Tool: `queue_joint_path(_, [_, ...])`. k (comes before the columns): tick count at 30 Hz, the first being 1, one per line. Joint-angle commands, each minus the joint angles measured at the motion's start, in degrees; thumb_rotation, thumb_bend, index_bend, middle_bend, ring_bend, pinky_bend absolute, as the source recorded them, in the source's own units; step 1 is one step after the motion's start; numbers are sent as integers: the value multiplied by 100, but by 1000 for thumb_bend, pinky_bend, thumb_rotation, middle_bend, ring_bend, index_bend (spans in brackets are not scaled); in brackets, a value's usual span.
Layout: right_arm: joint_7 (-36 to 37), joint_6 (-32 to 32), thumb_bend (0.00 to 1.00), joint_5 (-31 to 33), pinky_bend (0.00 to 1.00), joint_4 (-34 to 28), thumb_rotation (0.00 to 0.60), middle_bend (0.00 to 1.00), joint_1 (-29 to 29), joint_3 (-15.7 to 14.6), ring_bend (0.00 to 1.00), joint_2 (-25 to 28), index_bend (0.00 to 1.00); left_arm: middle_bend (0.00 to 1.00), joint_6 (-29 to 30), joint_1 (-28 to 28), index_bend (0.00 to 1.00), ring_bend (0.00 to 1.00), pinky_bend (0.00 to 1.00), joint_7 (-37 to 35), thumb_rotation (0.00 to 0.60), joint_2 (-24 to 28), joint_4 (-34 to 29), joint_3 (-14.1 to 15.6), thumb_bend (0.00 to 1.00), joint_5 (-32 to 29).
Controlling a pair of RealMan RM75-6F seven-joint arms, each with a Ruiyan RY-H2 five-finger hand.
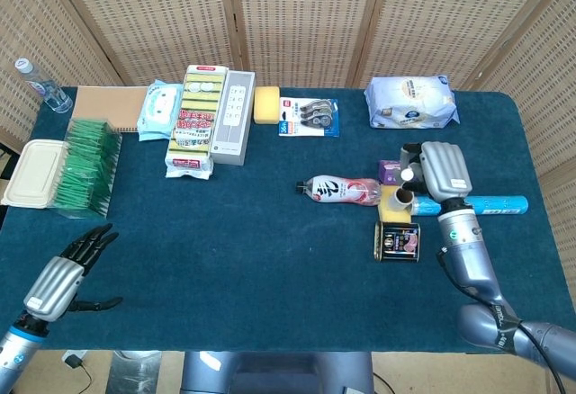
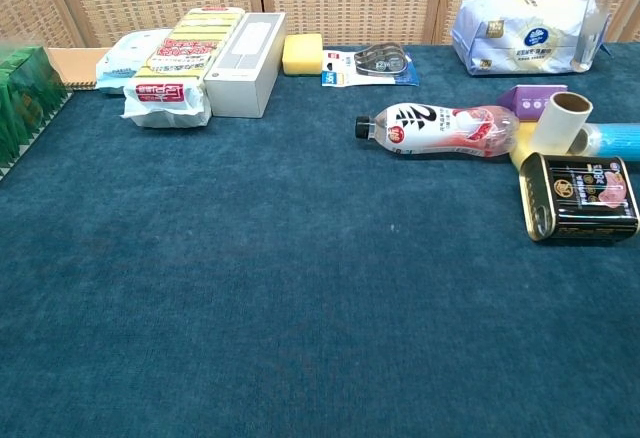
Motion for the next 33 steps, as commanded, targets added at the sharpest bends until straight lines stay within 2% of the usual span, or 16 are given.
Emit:
queue_joint_path(1, [47,19,477,-16,1000,-105,600,964,-55,-29,1000,76,779,3,8,1,9,30,146,-7,435,6,1,-10,0,-8])
queue_joint_path(12, [-136,151,476,-75,1000,-221,600,964,-145,-175,1000,162,779,2,57,28,9,30,146,-63,442,11,59,-40,0,-43])
queue_joint_path(33, [-268,180,477,-22,1000,-136,600,964,-96,-302,1000,-178,779,2,58,35,8,30,146,-109,437,16,79,-63,0,-57])
